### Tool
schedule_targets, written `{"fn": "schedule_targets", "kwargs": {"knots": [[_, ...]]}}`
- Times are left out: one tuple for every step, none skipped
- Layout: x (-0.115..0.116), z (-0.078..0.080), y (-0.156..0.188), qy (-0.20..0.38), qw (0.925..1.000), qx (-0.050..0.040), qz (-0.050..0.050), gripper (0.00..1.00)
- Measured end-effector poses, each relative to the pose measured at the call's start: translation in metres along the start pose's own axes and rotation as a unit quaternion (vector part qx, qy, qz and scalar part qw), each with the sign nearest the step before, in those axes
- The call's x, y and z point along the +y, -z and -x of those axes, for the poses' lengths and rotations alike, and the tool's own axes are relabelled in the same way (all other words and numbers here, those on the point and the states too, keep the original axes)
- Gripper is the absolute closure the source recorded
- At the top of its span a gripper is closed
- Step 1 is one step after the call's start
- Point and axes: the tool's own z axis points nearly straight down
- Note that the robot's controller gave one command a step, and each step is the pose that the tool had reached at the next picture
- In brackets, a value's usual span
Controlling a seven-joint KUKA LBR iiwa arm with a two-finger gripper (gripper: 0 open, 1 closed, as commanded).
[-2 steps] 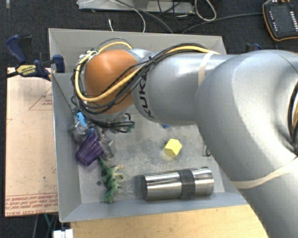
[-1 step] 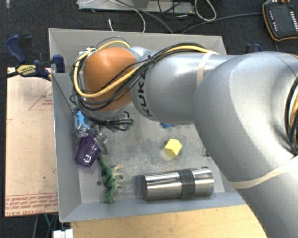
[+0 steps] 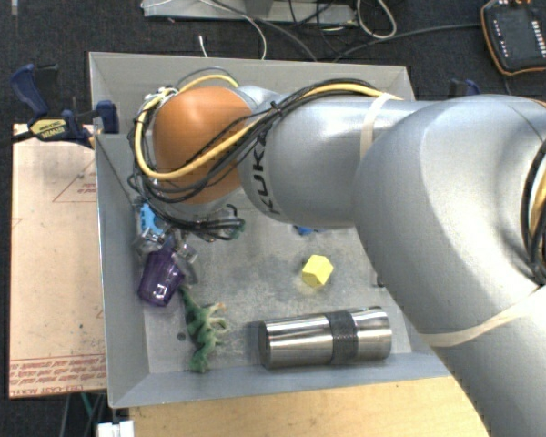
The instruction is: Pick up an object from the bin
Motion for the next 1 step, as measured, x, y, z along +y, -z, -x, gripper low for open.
{"fn": "schedule_targets", "kwargs": {"knots": [[0.0006,0.0004,0.0128,-0.001,1.0000,-0.0010,0.001,1.00]]}}
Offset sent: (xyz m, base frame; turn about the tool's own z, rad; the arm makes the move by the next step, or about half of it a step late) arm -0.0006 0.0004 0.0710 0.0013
